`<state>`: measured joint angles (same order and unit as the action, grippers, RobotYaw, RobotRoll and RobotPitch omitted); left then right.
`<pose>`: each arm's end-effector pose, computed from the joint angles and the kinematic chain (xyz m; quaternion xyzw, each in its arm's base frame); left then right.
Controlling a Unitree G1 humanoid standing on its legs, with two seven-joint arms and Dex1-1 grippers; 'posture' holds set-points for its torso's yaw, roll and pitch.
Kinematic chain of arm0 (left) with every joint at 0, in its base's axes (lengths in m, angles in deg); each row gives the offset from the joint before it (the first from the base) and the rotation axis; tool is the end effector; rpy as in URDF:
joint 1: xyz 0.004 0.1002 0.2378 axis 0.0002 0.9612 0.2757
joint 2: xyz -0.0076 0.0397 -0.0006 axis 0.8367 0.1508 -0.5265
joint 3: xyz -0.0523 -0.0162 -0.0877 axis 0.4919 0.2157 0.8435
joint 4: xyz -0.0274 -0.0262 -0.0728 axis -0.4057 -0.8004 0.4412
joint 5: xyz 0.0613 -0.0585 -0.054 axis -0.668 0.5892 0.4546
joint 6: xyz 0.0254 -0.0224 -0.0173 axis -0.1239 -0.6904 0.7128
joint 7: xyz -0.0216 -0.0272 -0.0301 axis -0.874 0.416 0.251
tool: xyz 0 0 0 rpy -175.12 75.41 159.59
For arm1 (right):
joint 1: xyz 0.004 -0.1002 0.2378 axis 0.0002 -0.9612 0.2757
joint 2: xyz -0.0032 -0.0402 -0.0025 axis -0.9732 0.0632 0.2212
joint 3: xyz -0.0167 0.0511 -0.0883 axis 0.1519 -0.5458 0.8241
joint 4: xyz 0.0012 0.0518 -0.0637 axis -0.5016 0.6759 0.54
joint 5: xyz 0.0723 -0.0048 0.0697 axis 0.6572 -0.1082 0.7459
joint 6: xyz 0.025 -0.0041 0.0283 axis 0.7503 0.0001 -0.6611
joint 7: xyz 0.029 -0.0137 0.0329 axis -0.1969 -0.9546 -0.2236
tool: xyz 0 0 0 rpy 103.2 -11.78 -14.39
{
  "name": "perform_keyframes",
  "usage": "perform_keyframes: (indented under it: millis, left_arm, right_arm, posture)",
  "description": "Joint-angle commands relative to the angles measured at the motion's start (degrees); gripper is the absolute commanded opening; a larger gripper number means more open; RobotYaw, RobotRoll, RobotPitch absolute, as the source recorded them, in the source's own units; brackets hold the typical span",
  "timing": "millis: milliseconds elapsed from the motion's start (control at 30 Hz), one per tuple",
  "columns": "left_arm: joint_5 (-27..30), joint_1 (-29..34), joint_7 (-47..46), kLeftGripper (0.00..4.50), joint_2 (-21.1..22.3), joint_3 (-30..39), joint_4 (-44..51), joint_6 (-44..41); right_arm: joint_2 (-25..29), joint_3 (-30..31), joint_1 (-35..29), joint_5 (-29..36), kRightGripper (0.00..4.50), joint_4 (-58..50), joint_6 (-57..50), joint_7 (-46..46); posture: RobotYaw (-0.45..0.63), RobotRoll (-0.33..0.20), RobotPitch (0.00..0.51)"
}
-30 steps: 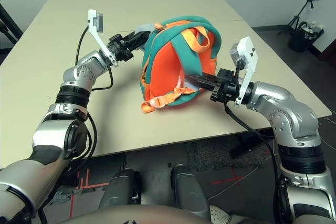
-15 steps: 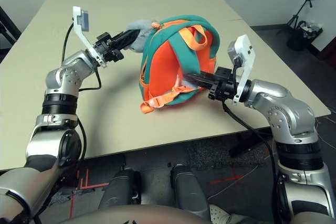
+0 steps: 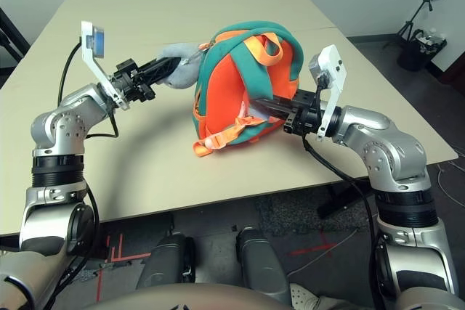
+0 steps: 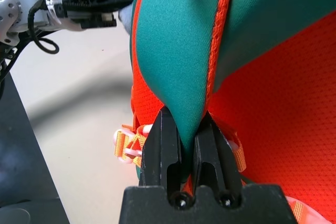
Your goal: Put the pencil case into the backpack and zip it.
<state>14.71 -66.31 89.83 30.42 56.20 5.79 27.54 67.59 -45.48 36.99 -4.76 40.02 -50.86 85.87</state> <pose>0.2905 0.2095 0.1613 -0.1899 0.0240 -0.4366 0.8791 0.2555 -0.2254 0.1770 0.0170 0.0456 0.5028 0.8630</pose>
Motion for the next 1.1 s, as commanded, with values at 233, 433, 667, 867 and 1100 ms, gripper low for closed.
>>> perform_keyframes:
  millis: [233,433,667,867,1100]
  left_arm:
    - [-0.33,6.3,-0.83,0.29,-0.61,-2.53,0.56,-1.04]
    - [-2.5,9.16,-0.06,0.29,-1.45,-5.8,-2.24,0.65]
    - [-3.69,10.27,0.93,0.29,-1.2,-7.12,-5.23,1.6]
    - [-4.27,10.24,1.2,0.29,-0.47,-7.61,-5.66,1.63]
    - [-4.03,10.67,1.55,0.29,0.86,-7.47,-4.54,1.46]
  right_arm:
    - [-0.09,0.41,0.58,-0.5,0.0,0.71,0.27,0.51]
    - [-0.12,0.24,0.43,-0.58,0.0,0.54,0.17,0.49]
    - [0.03,-0.04,0.2,-0.47,0.0,0.31,0.03,0.49]
    - [0.06,0.0,0.02,-0.43,0.0,0.19,-0.1,0.5]
    - [0.12,0.41,0.33,-0.6,0.0,0.77,-0.16,0.98]
  posture:
    - [-0.12,0.0,0.076]
    - [-0.12,0.0,0.078]
    - [-0.13,0.0,0.082]
    - [-0.12,0.0,0.091]
    - [-0.11,0.0,0.095]
